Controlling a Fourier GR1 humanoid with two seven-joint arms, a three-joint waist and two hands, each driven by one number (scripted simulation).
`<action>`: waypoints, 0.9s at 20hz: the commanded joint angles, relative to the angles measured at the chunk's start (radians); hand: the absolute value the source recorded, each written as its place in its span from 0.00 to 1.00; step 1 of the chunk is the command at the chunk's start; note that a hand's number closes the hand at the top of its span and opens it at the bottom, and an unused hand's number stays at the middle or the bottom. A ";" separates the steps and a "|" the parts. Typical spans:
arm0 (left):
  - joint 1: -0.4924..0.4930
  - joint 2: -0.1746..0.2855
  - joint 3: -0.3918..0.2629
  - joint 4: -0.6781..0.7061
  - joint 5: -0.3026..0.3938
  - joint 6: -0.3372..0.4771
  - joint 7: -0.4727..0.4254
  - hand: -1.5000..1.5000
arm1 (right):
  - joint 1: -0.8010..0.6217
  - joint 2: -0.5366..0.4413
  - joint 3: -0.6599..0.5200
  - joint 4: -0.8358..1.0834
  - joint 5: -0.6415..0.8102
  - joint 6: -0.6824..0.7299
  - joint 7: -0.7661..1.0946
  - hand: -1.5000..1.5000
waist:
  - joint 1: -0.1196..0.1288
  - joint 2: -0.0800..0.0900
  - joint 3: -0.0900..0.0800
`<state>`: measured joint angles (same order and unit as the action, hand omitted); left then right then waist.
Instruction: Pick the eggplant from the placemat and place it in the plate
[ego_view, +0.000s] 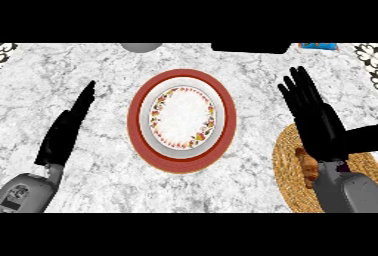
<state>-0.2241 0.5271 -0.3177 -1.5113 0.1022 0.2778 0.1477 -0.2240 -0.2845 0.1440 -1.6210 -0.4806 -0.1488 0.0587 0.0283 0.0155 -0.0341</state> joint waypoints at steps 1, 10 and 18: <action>0.045 -0.006 0.036 -0.066 0.017 0.025 0.061 0.50 | 0.036 -0.053 0.001 -0.022 -0.001 0.064 0.032 1.00 | -0.021 -0.019 0.034; 0.147 -0.124 0.055 0.058 0.091 0.082 0.041 0.50 | -0.014 -0.636 -0.020 -0.031 0.421 0.314 0.033 1.00 | -0.039 -0.017 0.019; 0.176 -0.181 0.050 0.043 0.092 0.116 0.040 0.50 | 0.274 -0.358 -0.235 0.280 0.025 0.492 -0.461 0.00 | -0.045 -0.013 0.040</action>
<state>-0.0493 0.3587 -0.2666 -1.4592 0.1955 0.3858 0.1781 -0.0276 -0.6476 -0.0290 -1.4457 -0.3575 0.1676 -0.1963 -0.0230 0.0022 0.0027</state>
